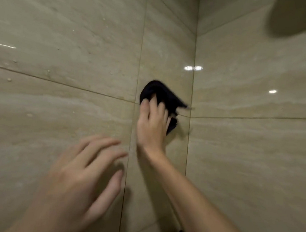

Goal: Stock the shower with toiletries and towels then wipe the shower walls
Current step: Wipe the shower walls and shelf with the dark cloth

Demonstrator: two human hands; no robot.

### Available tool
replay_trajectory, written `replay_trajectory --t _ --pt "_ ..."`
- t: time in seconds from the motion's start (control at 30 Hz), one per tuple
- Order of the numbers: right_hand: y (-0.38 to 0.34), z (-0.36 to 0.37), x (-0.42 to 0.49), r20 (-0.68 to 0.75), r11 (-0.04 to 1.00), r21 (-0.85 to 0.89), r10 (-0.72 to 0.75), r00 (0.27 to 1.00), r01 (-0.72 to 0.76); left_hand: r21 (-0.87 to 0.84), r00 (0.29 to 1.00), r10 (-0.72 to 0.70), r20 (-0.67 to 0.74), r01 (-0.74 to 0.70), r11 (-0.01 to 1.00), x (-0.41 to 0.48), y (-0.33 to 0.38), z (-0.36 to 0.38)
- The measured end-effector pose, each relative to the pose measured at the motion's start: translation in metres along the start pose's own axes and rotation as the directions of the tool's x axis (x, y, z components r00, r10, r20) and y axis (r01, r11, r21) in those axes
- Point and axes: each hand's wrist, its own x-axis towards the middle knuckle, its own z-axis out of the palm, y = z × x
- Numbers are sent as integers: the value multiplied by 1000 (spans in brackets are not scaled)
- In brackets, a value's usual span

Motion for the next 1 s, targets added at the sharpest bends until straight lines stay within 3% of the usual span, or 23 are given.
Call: replay_trajectory --t 0.17,0.27,0.4,0.5,0.6,0.7,0.77,0.83,0.93,1.0 --pt "-11 -6 -73 193 998 17 -67 979 65 359 994 -32 104 -8 933 36 -22 1" --pt "-13 -7 -45 139 999 30 -38 990 35 453 991 -21 130 -41 890 48 -24 1" --pt "2 -12 48 11 993 10 121 993 -121 580 989 -9 145 -77 811 61 -35 -17" --pt "10 -22 105 -29 984 14 178 984 -177 672 996 -33 86 -33 740 69 -53 -46" --pt "-8 -19 103 5 999 50 17 1000 -17 722 998 -61 0 43 690 78 -77 -85" --pt "-43 -9 51 127 985 126 -130 983 114 689 998 -28 -54 57 723 87 -102 -122" --pt "-69 2 4 183 964 224 -187 965 144 678 998 1 -56 37 734 89 -111 -142" --pt "-93 12 -48 190 942 217 -298 935 256 700 1000 18 -7 -8 714 89 -112 -156" --pt "-111 28 -121 192 797 91 -602 775 597 704 1000 8 21 -20 710 82 -106 -174" --pt "-115 46 -156 213 683 98 -724 656 723 697 1000 -9 3 4 717 73 -101 -183"
